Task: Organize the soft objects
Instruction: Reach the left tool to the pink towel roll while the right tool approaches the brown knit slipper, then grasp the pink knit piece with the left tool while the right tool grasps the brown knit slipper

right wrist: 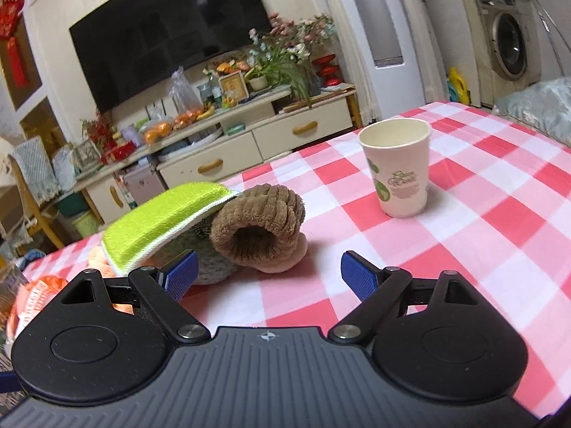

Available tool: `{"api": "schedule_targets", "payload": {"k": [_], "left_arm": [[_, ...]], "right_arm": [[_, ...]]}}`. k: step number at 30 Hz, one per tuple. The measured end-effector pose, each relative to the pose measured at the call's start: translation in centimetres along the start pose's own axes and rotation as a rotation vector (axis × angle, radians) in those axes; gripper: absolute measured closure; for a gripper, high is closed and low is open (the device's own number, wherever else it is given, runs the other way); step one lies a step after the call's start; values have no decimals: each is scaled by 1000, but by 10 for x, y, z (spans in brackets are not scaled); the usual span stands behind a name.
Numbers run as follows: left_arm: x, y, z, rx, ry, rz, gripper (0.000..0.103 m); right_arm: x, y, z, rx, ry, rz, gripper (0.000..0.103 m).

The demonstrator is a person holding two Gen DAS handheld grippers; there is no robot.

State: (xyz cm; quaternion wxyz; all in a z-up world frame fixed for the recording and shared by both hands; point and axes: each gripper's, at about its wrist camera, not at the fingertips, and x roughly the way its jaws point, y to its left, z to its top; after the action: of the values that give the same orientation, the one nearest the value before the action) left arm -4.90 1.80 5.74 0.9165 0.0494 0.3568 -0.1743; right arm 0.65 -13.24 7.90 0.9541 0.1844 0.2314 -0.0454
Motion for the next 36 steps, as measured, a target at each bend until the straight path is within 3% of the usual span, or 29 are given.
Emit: {"api": "schedule_targets", "payload": {"k": [11,19,27,34,36], "left_arm": [[31,-4,0,-32,66,24,1],[46,-3,0,-60,97,12,1],[57,2,1,-84,114,5,1],[56,4,2,-80,99,12,14],[56,4,3,-77,96,10,15]], "right_arm": [[26,10,8,-142,10,13,0],[37,12,8,-131,36,52,0],[39,9,10,-130,-11,25,0],[41,6,11,-126,-16,19,0],[41,6,11,-131,-10,23,7]]}}
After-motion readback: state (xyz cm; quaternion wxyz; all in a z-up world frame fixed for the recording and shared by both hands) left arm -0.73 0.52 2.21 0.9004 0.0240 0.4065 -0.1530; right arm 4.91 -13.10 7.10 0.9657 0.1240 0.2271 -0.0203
